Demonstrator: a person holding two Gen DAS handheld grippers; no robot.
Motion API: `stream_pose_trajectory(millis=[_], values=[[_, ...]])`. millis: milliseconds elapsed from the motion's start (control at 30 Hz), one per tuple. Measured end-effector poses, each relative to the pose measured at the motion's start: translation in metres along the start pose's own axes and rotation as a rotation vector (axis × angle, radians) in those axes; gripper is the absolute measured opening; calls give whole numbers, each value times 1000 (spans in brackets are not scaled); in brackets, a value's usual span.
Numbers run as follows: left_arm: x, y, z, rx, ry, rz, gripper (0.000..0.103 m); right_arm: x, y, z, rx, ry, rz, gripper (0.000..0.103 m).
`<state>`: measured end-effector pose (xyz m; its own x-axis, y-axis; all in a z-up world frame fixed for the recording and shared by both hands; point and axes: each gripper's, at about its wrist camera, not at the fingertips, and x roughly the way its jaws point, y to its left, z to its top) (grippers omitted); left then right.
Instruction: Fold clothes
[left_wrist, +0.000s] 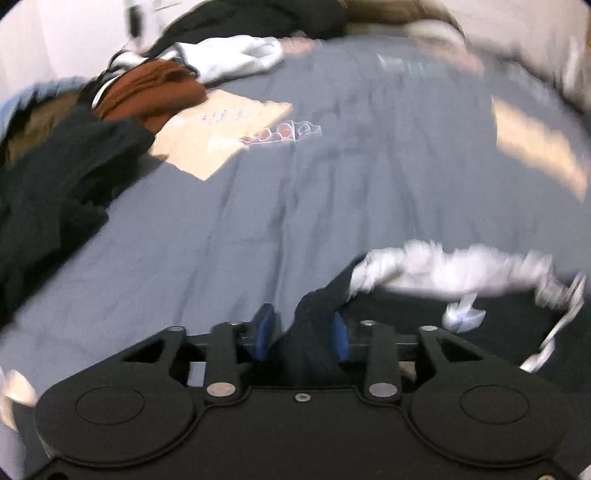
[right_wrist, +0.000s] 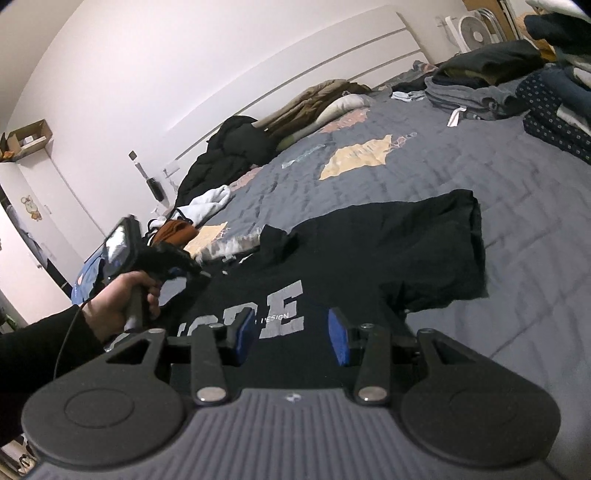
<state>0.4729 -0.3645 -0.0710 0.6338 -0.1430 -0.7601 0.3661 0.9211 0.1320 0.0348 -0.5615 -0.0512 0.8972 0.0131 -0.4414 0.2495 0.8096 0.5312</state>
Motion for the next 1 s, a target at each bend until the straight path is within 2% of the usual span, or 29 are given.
stream_pose_trajectory(millis=[67, 133, 233, 333, 433, 500, 533, 567, 600, 667, 733, 800, 867, 967, 1000], values=[[-22, 0, 0, -16, -82, -26, 39, 1, -1, 1, 1, 6, 5, 43], [-44, -7, 0, -3, -133, -135, 39, 2, -1, 0, 3, 11, 8, 43], [-61, -44, 0, 143, -124, -294, 39, 4, 0, -1, 1, 20, 3, 43], [-58, -85, 1, 234, -108, -346, 39, 4, 2, -1, 0, 20, 11, 43], [-43, -120, 2, 254, -50, -359, 39, 3, 4, -1, 1, 16, 17, 43], [-31, -136, 0, 279, -16, -333, 39, 4, 4, -1, 4, 20, 17, 44], [-23, -142, 0, 293, 1, -312, 35, 4, 3, -1, 8, 22, 16, 44], [-20, -145, 1, 298, -8, -305, 27, 4, 2, -1, 13, 23, 17, 44], [-21, -146, 3, 298, -32, -306, 7, 4, 1, -1, 18, 25, 17, 44], [-22, -149, 6, 297, -80, -309, 4, 5, -1, -1, 29, 30, 18, 44], [-25, -142, 15, 238, -130, -325, 0, 5, -3, 0, 37, 33, 20, 44], [-23, -136, 24, 182, -157, -305, 0, 4, -4, 0, 39, 32, 22, 44], [-14, -136, 32, 162, -123, -266, 1, 2, -6, 1, 45, 27, 19, 44], [-26, -132, 29, 179, -136, -272, 4, -1, -10, 2, 60, 19, 12, 44], [-33, -126, 26, 160, -145, -292, 10, -2, -11, 3, 60, 14, 10, 44]])
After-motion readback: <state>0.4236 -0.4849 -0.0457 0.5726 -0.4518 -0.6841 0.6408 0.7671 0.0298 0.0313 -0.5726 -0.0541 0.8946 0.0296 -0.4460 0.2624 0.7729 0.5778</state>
